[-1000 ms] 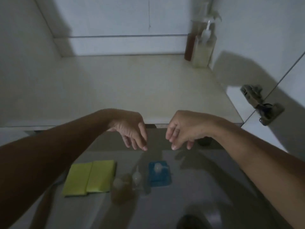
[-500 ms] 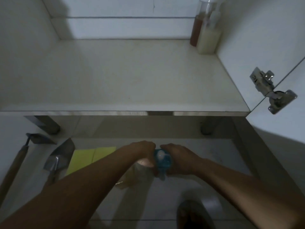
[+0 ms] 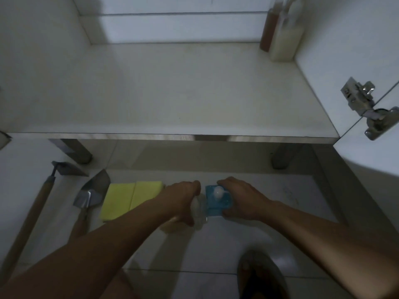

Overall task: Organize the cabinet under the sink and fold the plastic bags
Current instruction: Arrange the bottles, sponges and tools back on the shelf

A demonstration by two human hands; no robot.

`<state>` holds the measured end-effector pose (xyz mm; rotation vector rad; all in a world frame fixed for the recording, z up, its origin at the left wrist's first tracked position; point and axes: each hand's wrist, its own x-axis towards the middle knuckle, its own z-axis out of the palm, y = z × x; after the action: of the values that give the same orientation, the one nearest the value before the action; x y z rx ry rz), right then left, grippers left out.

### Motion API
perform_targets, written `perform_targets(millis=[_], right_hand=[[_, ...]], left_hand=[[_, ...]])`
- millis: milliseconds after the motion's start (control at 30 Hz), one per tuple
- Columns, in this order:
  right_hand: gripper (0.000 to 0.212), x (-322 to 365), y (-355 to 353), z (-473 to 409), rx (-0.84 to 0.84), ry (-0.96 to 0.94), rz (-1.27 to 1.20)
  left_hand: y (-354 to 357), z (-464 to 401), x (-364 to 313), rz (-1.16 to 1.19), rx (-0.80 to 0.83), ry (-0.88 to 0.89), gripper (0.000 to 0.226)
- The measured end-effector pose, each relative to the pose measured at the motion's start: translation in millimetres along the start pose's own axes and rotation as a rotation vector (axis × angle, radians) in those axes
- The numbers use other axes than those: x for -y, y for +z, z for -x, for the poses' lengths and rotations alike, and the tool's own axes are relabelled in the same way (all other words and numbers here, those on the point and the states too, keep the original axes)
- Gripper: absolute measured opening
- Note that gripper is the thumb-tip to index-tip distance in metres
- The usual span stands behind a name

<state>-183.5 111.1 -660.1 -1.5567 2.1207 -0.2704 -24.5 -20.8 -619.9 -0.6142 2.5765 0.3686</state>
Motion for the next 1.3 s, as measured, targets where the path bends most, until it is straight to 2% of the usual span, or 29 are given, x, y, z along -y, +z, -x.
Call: perform_targets(millis=[167, 333, 400, 533, 700, 867, 1100, 1300], right_hand=[[0.077, 1, -22, 7, -0.003, 0.039, -0.069], [0.046, 20, -100, 34, 0.035, 0.112, -0.052], [0.047, 29, -139, 49, 0.032, 0.133, -0.083], [0.069, 35, -208, 63, -0.094, 0.102, -0.087], [0.060, 14, -257, 44, -0.270, 0.138, -0.203], [0.060, -29, -278, -6, -0.402, 0.265, -0.253], [0.061, -72, -293, -57, -0.496, 0.444, -0.123], [0.057, -81, -297, -82, -0.665, 0.556, 0.323]], left_hand=[[-5, 8, -1, 0.094, -0.025, -0.006, 0.062], [-52, 32, -6, 0.259, -0.085, 0.074, 0.077], [-81, 42, -11, 0.287, -0.137, 0.127, 0.079], [-145, 47, -24, 0.414, -0.268, 0.213, 0.073], [-204, -3, -44, 0.463, -0.419, 0.219, 0.075], [-233, -76, -61, 0.497, -0.503, 0.178, 0.079], [-251, -142, -81, 0.615, -0.523, 0.176, 0.064], [-245, -174, -85, 0.764, -0.589, 0.190, 0.074]])
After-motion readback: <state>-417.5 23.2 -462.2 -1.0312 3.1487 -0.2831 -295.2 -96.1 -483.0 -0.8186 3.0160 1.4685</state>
